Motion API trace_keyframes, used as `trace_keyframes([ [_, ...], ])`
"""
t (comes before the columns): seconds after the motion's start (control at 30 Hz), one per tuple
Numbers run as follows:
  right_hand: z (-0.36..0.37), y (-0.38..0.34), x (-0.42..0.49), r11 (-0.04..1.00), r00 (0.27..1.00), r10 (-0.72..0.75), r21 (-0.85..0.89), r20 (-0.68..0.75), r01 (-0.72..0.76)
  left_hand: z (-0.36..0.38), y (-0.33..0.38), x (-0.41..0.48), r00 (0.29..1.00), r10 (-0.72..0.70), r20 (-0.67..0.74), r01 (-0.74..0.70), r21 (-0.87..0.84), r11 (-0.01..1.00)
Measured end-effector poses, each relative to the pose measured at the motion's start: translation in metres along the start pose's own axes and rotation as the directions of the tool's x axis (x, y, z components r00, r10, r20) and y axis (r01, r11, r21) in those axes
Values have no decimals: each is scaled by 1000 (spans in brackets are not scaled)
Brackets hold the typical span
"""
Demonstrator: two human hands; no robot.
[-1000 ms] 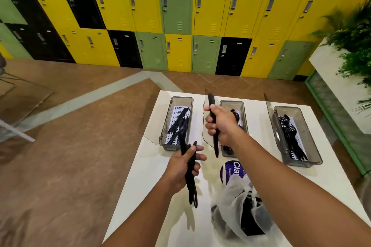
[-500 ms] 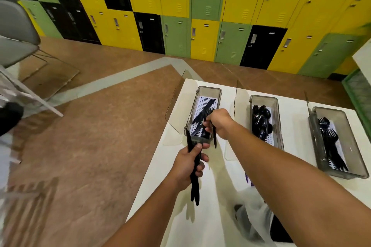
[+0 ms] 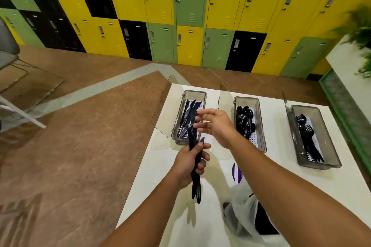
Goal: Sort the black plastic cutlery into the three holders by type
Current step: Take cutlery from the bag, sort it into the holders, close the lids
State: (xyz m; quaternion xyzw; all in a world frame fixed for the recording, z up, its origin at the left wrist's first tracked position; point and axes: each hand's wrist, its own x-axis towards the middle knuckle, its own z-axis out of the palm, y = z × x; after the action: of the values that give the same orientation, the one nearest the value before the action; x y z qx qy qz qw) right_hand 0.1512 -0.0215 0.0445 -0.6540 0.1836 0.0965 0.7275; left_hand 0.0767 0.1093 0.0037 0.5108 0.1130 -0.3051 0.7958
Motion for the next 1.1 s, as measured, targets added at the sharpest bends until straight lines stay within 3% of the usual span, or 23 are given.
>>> trace_keyframes([
  [0.13,-27,-3,-28,999,998,-52,-6,37,52,26,3,2,995,11,97,-13,20,1000],
  [0.37,-71,10,-62,992,971,83,-109,226,-59,69,-4,8,977,-63,202,16,225,974],
  [0.53,-93,12,-77,999,965,44,-31,258,-37,91,-9,9,972,-103,212,50,242,969],
  [0.73,-119,2,-84,989,995,39,138,96,-52,102,-14,7,956,-153,251,109,181,978],
  [0.9,-133,1,-78,986,998,-42,162,-54,50,94,-23,4,949,-190,252,96,344,934],
  [1.0,-133,6,-75,983,978,-142,93,-153,158,92,-28,6,969,-152,194,100,257,961],
  [1.1,-127,13,-73,970,945,-241,-87,-220,227,95,-29,7,986,-104,132,66,264,962],
])
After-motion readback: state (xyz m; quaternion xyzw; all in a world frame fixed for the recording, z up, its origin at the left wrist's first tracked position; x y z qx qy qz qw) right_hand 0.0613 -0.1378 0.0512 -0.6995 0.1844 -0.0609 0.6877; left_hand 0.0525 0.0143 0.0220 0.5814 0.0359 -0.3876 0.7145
